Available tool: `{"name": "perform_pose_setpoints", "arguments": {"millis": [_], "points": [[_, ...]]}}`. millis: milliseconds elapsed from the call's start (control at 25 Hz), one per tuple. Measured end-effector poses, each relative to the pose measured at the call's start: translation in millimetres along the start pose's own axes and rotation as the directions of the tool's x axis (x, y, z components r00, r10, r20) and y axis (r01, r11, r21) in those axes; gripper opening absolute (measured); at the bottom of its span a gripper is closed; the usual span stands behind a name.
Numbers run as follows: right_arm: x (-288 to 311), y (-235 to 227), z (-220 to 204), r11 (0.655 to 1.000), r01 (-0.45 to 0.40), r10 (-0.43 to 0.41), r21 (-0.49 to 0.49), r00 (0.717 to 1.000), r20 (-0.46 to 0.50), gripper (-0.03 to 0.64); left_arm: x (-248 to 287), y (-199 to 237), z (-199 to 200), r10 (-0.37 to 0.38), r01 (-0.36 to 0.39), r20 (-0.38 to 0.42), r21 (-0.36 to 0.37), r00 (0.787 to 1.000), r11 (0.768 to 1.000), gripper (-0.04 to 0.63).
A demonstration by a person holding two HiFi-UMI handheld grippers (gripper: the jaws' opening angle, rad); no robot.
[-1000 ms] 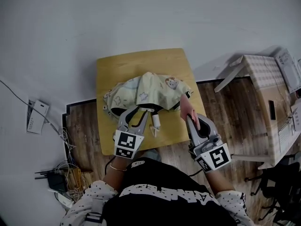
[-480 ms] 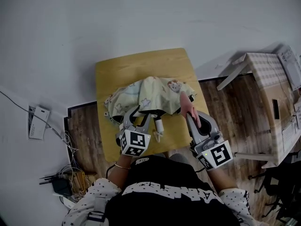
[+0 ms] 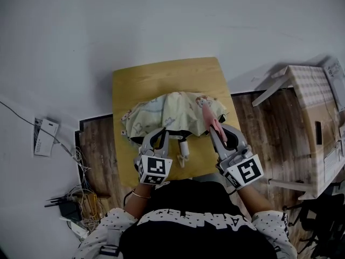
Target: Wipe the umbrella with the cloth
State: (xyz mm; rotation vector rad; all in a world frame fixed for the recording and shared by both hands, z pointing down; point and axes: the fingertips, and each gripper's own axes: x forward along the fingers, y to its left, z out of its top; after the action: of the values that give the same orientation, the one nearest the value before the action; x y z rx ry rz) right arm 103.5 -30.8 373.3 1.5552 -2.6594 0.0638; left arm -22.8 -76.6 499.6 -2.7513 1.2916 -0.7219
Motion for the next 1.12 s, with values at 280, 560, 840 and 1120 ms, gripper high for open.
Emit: {"name": "perform_pose_setpoints", "arguments": {"millis": [280, 560, 840, 1120], "points": [[49, -22, -12, 0.996, -0.077, 0.075, -0.046, 0.996, -0.044, 0.031, -2, 5, 10, 0.026, -0.025, 0.009, -0.087, 1.0, 0.996, -0.002], [91, -21, -34, 0.986, -0.162, 0.157, -0.043, 0.983, -0.098, 0.031, -10, 10, 20, 0.069, -0.066, 0.009, -0.161, 0.998, 0.985, -0.002], [113, -14, -55, 0.969, -0.246, 0.24, -0.034, 0.963, -0.12, 0.031, -13, 18, 22, 0.102, -0.099, 0.004, -0.209, 0.995, 0.973, -0.002], [121, -5, -70, 0.953, -0.304, 0.299, -0.008, 0.94, -0.163, 0.031, -15, 23, 28, 0.122, -0.114, 0.014, -0.281, 0.992, 0.953, -0.002]]}}
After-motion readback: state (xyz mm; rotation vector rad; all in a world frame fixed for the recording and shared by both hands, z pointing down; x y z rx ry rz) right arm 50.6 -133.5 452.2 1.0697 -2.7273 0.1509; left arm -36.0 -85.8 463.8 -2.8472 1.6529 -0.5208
